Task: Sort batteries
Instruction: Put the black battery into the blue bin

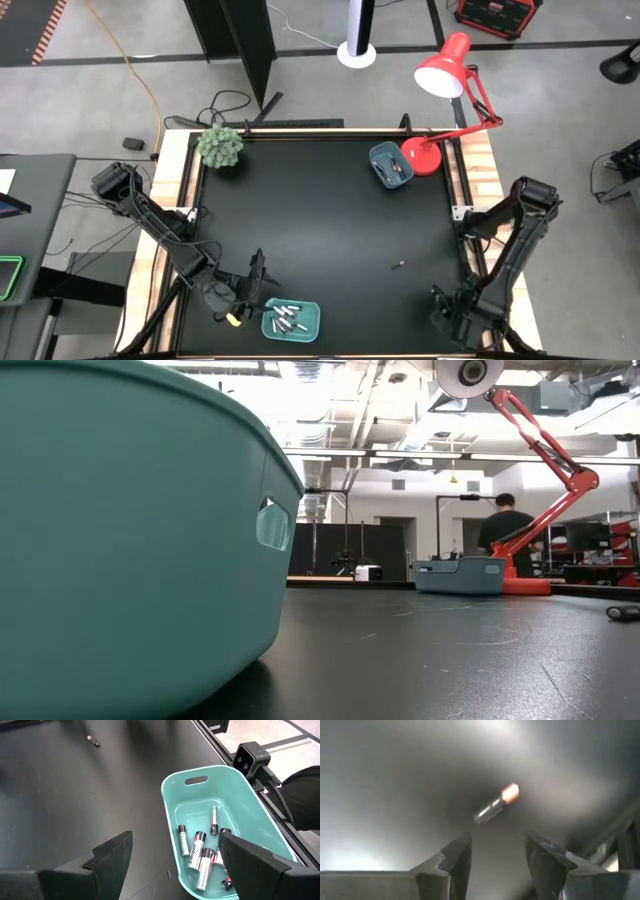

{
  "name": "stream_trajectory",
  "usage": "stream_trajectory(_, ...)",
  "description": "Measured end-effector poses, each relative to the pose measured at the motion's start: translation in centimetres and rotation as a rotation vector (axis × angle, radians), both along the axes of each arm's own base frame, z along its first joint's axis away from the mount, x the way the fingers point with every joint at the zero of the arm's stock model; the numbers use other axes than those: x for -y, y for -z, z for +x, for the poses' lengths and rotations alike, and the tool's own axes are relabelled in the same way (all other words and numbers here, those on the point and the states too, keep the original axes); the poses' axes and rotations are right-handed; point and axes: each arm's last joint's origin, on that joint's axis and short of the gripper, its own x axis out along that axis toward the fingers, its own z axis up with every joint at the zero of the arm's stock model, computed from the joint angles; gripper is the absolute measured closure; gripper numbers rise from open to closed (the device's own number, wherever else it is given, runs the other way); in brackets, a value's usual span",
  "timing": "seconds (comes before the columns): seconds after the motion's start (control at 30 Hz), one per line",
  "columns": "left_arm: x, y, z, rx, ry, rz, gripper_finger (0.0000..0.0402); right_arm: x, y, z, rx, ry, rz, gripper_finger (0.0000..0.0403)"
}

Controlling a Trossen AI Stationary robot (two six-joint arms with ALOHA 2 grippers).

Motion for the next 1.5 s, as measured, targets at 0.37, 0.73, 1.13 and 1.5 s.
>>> stream_trajectory(0.37, 0.0, 0.1, 0.0, -0.011, -0.009, -0.012, 0.011, 0.6, 4.8, 0.3, -0.052, 0.029, 0.02, 0.0189)
stream_trajectory(0.73, 0.0, 0.1, 0.0, -0.01, -0.009, -0.012, 0.011, 1.1, 4.8, 1.0, -0.042, 0.031, 0.044, 0.0252)
stream_trajectory(1.13, 0.0, 0.1, 0.0, -0.009, -0.008, -0.01, 0.011, 1.7, 4.7, 2.2, -0.053, -0.075, 0.045, 0.039)
stream_trajectory(1.5, 0.0, 0.1, 0.0, -0.009, -0.008, -0.011, 0.011, 2.3, 3.7, 3.3, 0.078, -0.142, -0.154, 0.0398)
